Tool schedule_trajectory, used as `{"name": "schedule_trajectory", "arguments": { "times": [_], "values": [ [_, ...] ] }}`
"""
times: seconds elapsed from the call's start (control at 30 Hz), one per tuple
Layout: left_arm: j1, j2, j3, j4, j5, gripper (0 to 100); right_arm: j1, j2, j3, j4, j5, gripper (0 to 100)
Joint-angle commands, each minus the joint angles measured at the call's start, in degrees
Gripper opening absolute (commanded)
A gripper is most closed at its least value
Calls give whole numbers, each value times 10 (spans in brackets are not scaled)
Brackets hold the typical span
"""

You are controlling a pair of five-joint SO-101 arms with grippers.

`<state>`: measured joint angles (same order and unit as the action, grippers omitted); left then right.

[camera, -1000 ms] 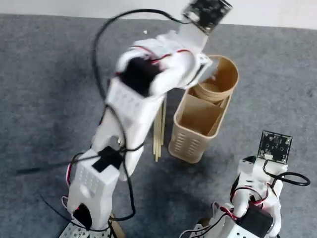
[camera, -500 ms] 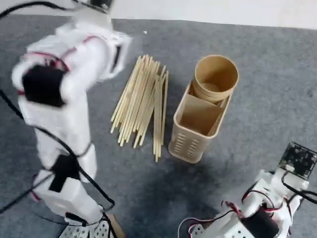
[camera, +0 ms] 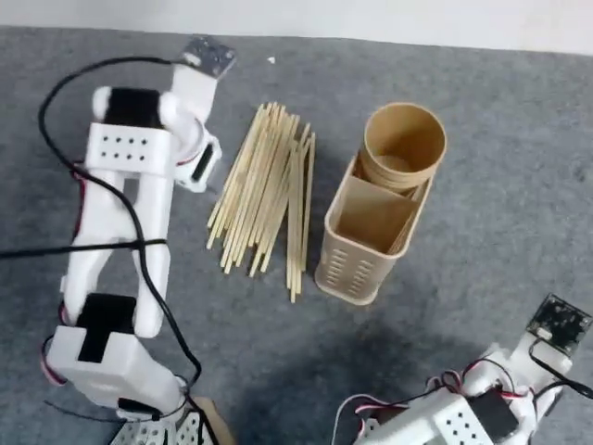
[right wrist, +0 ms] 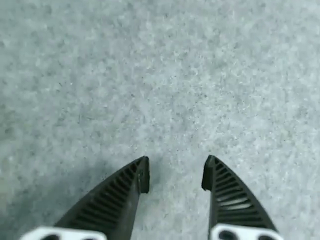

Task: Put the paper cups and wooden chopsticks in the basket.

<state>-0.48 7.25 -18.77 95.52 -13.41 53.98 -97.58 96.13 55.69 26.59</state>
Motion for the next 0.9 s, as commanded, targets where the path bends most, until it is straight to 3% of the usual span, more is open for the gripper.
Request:
{"name": "schedule_trajectory", "arguments": {
  "times": [0.0,0.13,0.2,0.3,0.43,0.87],
  "values": [
    [27,-20,80,-109,-9,218,-1,-4,84,-10,4,117],
    [41,-18,138,-228,-9,97,-82,-4,84,35,7,2],
    [50,-3,145,-257,-8,50,-111,-4,84,46,8,9],
    [61,47,139,-260,-4,62,-103,-4,84,46,8,11],
    [76,127,107,-257,25,151,-105,-4,84,46,8,11],
    [98,267,31,-257,33,119,-105,-4,84,46,8,11]
  ]
}}
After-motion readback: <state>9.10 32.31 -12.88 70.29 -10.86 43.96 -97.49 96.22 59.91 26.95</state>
